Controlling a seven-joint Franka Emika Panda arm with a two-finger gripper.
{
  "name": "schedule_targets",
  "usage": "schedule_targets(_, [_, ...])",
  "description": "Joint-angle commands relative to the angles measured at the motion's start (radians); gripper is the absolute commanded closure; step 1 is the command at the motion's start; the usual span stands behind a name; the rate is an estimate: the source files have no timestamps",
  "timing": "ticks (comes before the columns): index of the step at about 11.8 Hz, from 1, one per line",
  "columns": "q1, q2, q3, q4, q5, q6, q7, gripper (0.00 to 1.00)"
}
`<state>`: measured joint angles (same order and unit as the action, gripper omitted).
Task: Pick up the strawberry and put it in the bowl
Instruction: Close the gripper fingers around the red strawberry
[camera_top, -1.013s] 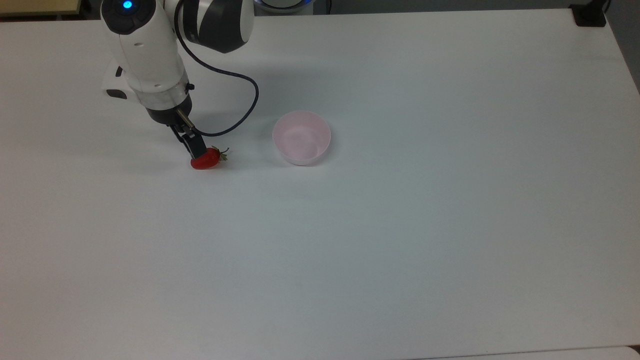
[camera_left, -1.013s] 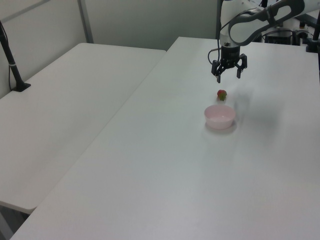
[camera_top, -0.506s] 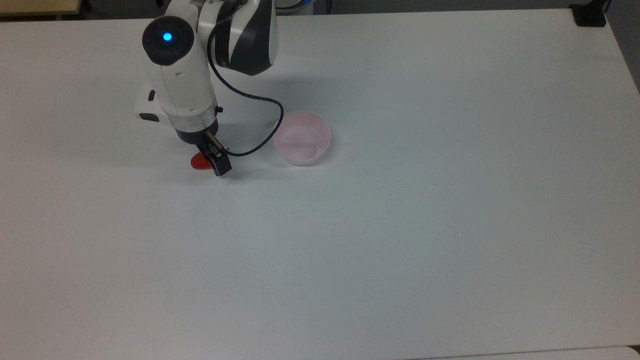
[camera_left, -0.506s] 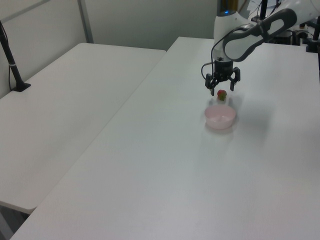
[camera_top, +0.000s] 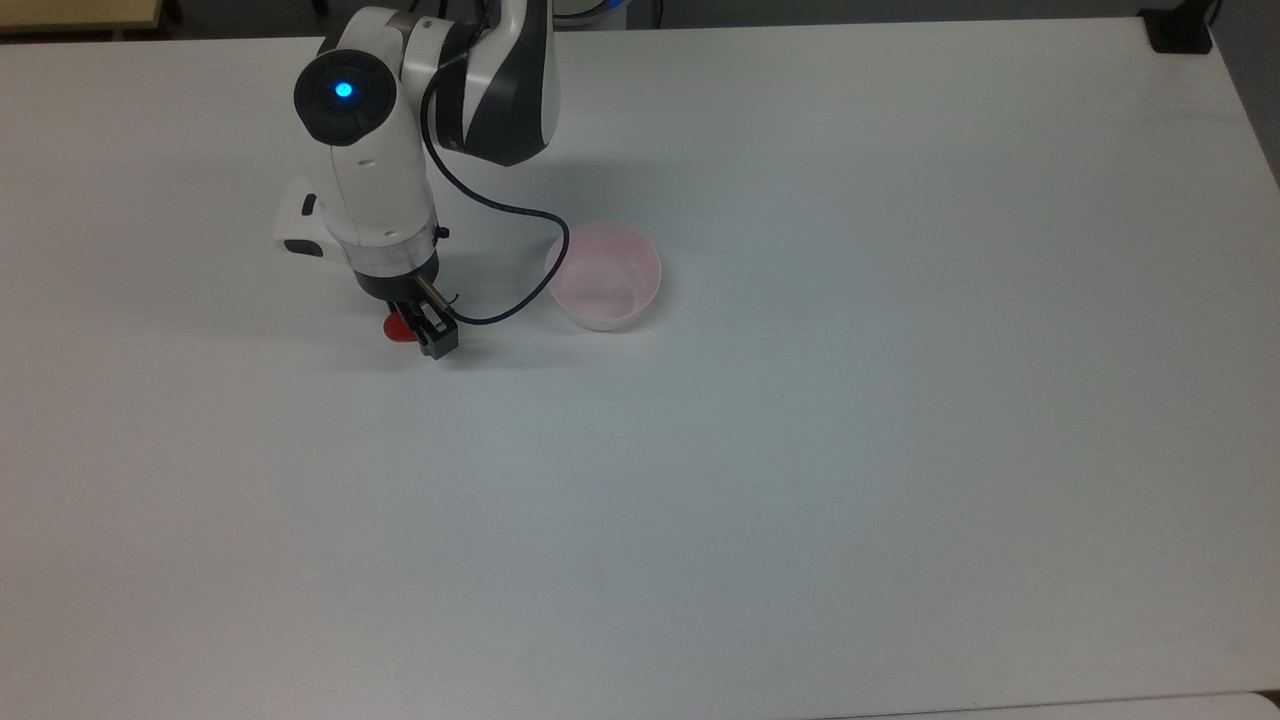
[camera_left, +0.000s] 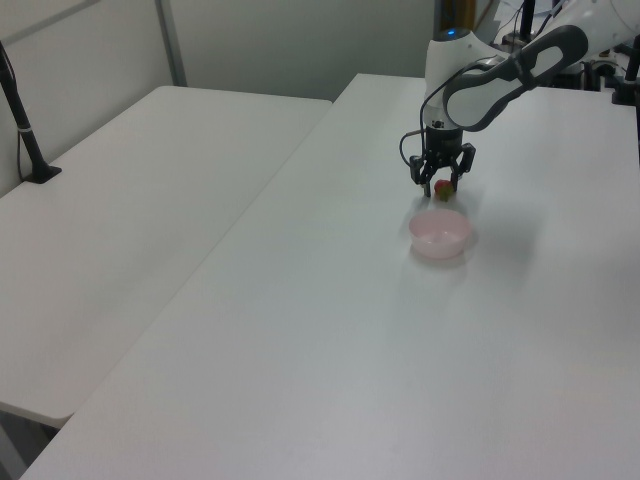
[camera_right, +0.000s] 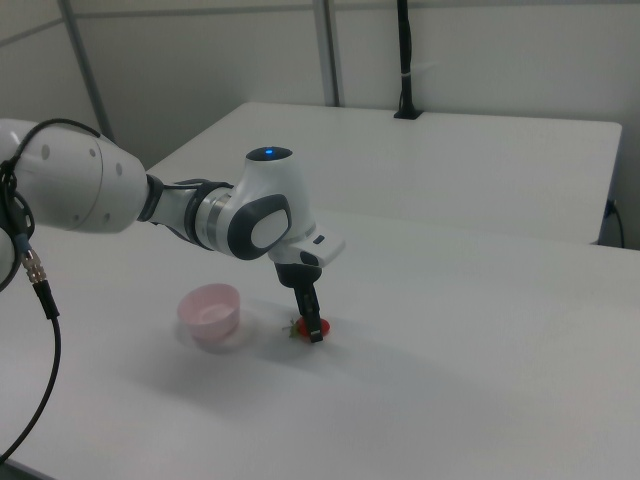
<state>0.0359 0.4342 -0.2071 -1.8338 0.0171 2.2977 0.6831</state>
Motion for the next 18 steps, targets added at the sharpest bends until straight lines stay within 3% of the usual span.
schedule_targets(1, [0.01, -0.005, -0.008, -0.015, 0.018, 0.017, -0.017, 0.48])
schedule_targets(9, [0.01, -0.092, -0.008, 0.015, 0.035, -0.104, -0.054, 0.48])
schedule_targets(11, [0.009, -0.083, -0.008, 0.013, 0.035, -0.103, -0.071, 0.47])
schedule_targets(13, [0.012, -0.078, -0.008, 0.008, 0.035, -0.104, -0.091, 0.39])
schedule_targets(17, [0.012, -0.048, -0.008, 0.005, 0.035, -0.103, -0.128, 0.4])
schedule_targets(18, [0.012, -0.046, -0.008, 0.005, 0.035, -0.103, -0.129, 0.45])
